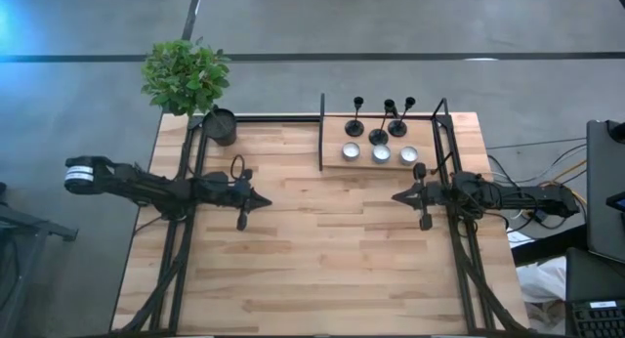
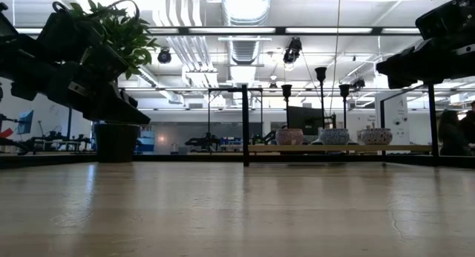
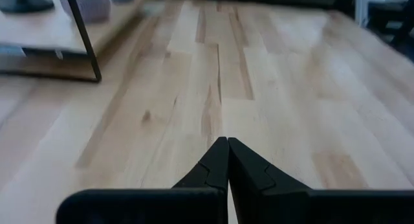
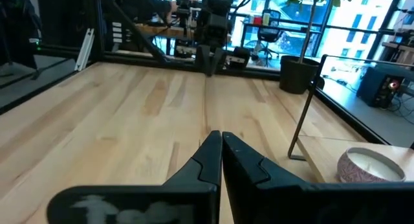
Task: Pick & Place candle stick holders
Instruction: Return to Home Position
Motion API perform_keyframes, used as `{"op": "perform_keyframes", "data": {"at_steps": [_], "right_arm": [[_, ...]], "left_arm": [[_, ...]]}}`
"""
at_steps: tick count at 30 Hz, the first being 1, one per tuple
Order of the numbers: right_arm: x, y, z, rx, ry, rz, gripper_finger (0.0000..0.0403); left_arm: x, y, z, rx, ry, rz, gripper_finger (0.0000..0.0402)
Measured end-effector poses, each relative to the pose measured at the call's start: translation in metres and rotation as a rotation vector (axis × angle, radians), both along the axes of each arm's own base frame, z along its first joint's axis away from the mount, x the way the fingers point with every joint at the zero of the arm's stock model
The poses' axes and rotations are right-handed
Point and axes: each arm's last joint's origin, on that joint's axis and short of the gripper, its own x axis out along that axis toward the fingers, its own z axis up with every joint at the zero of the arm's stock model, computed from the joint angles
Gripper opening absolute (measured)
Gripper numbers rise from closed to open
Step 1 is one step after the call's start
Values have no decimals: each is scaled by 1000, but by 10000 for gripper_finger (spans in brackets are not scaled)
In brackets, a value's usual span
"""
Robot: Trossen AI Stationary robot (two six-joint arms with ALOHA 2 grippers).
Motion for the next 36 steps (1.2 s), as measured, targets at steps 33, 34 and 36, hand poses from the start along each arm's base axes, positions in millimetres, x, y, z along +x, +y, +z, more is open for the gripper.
{"op": "perform_keyframes", "data": {"at_steps": [33, 34, 36], "right_arm": [[0, 0, 0, -5, 0, 2, 9], [0, 0, 0, -4, 0, 2, 9], [0, 0, 0, -1, 0, 2, 9]], "left_arm": [[-67, -15, 38, -15, -341, -44, 10], [-67, -16, 38, -12, -341, -51, 10], [-67, -17, 38, -1, -341, -59, 10]]}}
